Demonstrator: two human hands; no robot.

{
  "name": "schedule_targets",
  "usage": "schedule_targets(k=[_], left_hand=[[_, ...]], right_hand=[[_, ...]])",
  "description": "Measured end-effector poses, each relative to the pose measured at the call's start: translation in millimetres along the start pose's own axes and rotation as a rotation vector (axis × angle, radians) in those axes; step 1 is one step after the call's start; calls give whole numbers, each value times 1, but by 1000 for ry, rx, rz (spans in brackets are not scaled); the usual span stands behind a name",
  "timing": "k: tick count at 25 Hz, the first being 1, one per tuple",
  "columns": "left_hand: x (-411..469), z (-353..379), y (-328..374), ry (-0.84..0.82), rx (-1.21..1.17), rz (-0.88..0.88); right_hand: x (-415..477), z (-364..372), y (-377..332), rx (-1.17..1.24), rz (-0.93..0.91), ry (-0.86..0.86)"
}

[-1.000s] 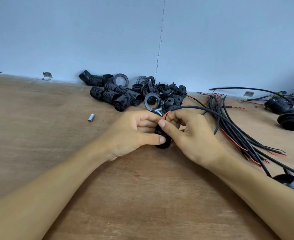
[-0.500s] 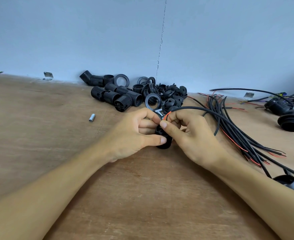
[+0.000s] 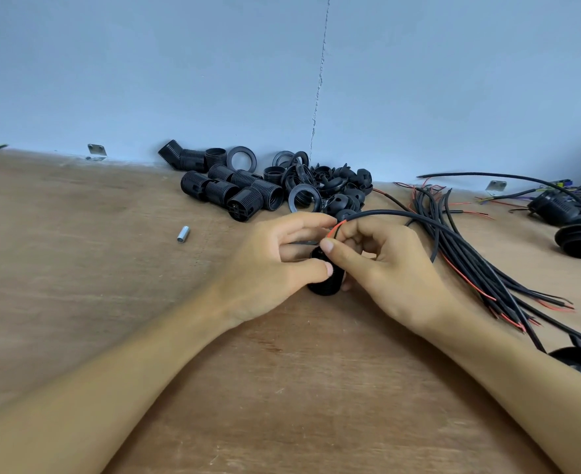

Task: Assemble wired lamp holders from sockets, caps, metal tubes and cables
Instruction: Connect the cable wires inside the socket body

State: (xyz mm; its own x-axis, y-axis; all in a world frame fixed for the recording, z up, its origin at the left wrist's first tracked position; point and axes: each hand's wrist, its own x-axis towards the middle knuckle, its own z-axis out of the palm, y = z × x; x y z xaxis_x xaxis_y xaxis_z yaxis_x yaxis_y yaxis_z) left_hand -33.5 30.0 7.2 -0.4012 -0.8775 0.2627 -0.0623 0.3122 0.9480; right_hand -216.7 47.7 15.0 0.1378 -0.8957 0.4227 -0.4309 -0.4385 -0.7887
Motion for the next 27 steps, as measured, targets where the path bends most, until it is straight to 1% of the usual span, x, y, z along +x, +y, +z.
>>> schedule_targets(k=[4,7,10,12,16,22,25,27], left_hand=[[3,14,1,156,-1,97],[8,16,-3,247,-23,45],[9,15,-5,256,-120,-34],[8,16,-6,262,-114,-23],[5,12,-4,280,-9,46],[6,9,1,288,-33,-28],[9,10,-1,320,-18,-26],[8,9,-5,358,59,15]], right_hand=[[-1,-1,0,-18,23,-6],[-2,0,0,-61,29,1],[-3,2,-1,-86,30,35],[-2,2,0,-78,49,64],[2,2,2,4,114,28],[9,-2,-3,115,244,-63],[8,-5,-8,306,363,-88],[7,-7,-11,381,418,-94]])
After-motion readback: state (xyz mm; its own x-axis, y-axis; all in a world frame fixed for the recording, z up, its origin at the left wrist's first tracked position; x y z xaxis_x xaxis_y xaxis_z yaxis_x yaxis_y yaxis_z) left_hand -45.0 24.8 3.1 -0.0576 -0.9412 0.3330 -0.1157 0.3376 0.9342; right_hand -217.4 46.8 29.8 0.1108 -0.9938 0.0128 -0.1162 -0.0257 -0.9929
